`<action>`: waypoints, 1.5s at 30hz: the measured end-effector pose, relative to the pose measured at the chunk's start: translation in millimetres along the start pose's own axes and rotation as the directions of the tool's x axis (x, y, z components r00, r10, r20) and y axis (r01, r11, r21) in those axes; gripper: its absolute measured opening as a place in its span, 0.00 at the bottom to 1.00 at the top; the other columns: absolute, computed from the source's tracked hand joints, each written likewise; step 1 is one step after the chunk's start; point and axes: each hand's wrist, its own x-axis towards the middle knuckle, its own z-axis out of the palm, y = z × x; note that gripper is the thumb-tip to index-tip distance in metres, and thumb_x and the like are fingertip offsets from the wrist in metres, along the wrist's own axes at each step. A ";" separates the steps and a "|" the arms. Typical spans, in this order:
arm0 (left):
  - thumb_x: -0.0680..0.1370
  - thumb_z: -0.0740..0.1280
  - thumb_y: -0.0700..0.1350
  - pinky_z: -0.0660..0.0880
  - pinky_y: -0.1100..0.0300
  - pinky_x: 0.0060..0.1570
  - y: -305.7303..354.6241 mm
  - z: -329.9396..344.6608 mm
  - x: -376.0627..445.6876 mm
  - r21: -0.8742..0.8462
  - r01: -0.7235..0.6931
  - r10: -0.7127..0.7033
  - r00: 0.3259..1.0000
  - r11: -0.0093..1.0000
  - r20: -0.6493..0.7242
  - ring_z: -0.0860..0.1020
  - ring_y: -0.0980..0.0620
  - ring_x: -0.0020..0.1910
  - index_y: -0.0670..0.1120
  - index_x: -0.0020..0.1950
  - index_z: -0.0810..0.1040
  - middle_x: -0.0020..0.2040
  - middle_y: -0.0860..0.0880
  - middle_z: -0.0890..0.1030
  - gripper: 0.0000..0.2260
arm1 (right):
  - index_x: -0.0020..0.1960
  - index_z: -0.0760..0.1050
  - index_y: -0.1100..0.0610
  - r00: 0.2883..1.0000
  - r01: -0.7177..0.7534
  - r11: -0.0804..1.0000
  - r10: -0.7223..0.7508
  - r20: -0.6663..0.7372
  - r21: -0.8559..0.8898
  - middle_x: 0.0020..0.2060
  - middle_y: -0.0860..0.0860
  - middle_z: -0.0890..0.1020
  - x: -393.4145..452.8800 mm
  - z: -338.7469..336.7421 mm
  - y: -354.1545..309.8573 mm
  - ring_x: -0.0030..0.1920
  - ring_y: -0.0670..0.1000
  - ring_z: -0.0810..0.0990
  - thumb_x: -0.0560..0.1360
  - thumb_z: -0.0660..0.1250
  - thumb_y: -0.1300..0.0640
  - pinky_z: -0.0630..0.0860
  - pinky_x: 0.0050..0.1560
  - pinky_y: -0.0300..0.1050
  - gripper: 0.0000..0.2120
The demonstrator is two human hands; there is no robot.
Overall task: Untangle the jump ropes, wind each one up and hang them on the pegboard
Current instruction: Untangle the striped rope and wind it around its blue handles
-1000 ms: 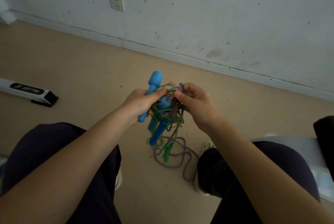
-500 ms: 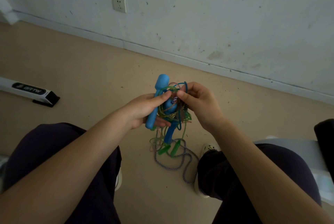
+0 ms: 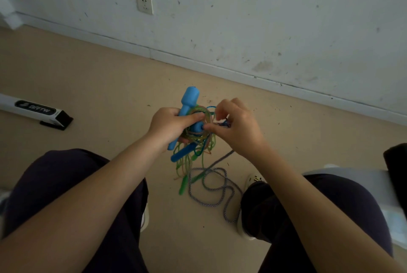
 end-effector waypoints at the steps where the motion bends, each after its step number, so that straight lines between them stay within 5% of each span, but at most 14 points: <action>1: 0.71 0.78 0.52 0.78 0.60 0.29 -0.2 0.4 0.0 -0.008 0.008 -0.008 1.000 1.000 0.013 0.84 0.51 0.34 0.41 0.48 0.83 0.41 0.45 0.85 0.15 | 0.41 0.73 0.56 0.998 0.031 0.999 -0.032 0.050 0.021 0.38 0.45 0.72 -0.5 1.5 -0.1 0.36 0.41 0.70 0.69 0.78 0.57 0.67 0.37 0.32 0.13; 5: 0.72 0.77 0.51 0.79 0.59 0.31 -2.0 1.3 -1.0 -0.032 0.041 -0.038 0.995 0.999 0.094 0.85 0.51 0.35 0.40 0.50 0.82 0.43 0.43 0.85 0.16 | 0.44 0.80 0.56 0.990 -0.006 1.000 0.003 0.143 0.020 0.37 0.42 0.72 -0.5 6.2 0.9 0.37 0.40 0.71 0.70 0.76 0.62 0.67 0.39 0.28 0.06; 9: 0.73 0.76 0.47 0.82 0.55 0.37 -0.3 -0.9 0.0 -0.130 0.080 -0.062 0.988 0.988 0.142 0.86 0.47 0.42 0.38 0.55 0.81 0.48 0.41 0.85 0.16 | 0.45 0.80 0.53 0.983 -0.140 0.986 0.128 0.130 0.089 0.38 0.46 0.76 3.7 4.7 5.7 0.36 0.42 0.72 0.71 0.75 0.57 0.70 0.39 0.36 0.05; 17: 0.70 0.77 0.37 0.81 0.59 0.38 7.1 -4.2 -6.9 -0.175 0.097 -0.044 0.958 0.980 0.282 0.85 0.46 0.46 0.37 0.58 0.79 0.54 0.40 0.84 0.19 | 0.45 0.76 0.49 0.962 -0.222 0.934 0.164 0.217 0.278 0.40 0.48 0.80 4.5 -4.4 8.6 0.40 0.48 0.78 0.70 0.76 0.64 0.78 0.46 0.49 0.13; 21: 0.70 0.77 0.38 0.82 0.59 0.37 11.2 -7.2 -6.1 -0.212 0.088 -0.027 0.960 0.973 0.277 0.85 0.46 0.46 0.35 0.59 0.78 0.55 0.38 0.84 0.20 | 0.46 0.75 0.49 0.970 -0.204 0.922 0.145 0.193 0.329 0.41 0.47 0.79 4.8 -5.0 6.7 0.40 0.46 0.77 0.70 0.75 0.65 0.79 0.44 0.45 0.15; 28: 0.71 0.76 0.39 0.81 0.61 0.35 17.5 -9.1 -10.2 -0.199 0.076 -0.008 0.947 0.977 0.322 0.86 0.48 0.42 0.35 0.57 0.79 0.46 0.43 0.86 0.17 | 0.54 0.80 0.55 0.995 -0.003 0.999 0.007 0.104 -0.039 0.40 0.42 0.70 6.0 -7.8 7.1 0.38 0.39 0.68 0.66 0.80 0.57 0.64 0.37 0.28 0.18; 33: 0.74 0.74 0.40 0.80 0.63 0.33 17.5 -9.4 -8.2 -0.188 0.117 -0.057 0.952 0.975 0.299 0.85 0.48 0.37 0.34 0.59 0.78 0.45 0.43 0.86 0.17 | 0.56 0.81 0.53 0.998 -0.009 0.999 0.011 0.057 -0.039 0.47 0.48 0.70 7.8 -12.4 7.9 0.41 0.39 0.69 0.65 0.80 0.54 0.65 0.40 0.24 0.20; 38: 0.75 0.74 0.41 0.81 0.62 0.33 16.6 -9.1 -9.8 -0.103 0.088 -0.054 0.953 0.991 0.297 0.85 0.48 0.34 0.36 0.57 0.78 0.44 0.43 0.85 0.15 | 0.57 0.81 0.54 0.995 -0.014 1.000 0.015 0.098 -0.019 0.53 0.50 0.70 6.2 -7.1 8.6 0.47 0.47 0.72 0.65 0.80 0.54 0.69 0.45 0.33 0.21; 45: 0.77 0.73 0.41 0.77 0.63 0.26 7.9 -16.9 2.1 0.095 0.034 -0.045 0.992 0.995 0.118 0.81 0.54 0.27 0.41 0.55 0.78 0.40 0.44 0.83 0.09 | 0.58 0.78 0.51 0.994 -0.094 0.994 0.091 0.069 0.053 0.55 0.50 0.72 6.9 -8.0 9.3 0.51 0.46 0.73 0.70 0.77 0.53 0.68 0.46 0.33 0.18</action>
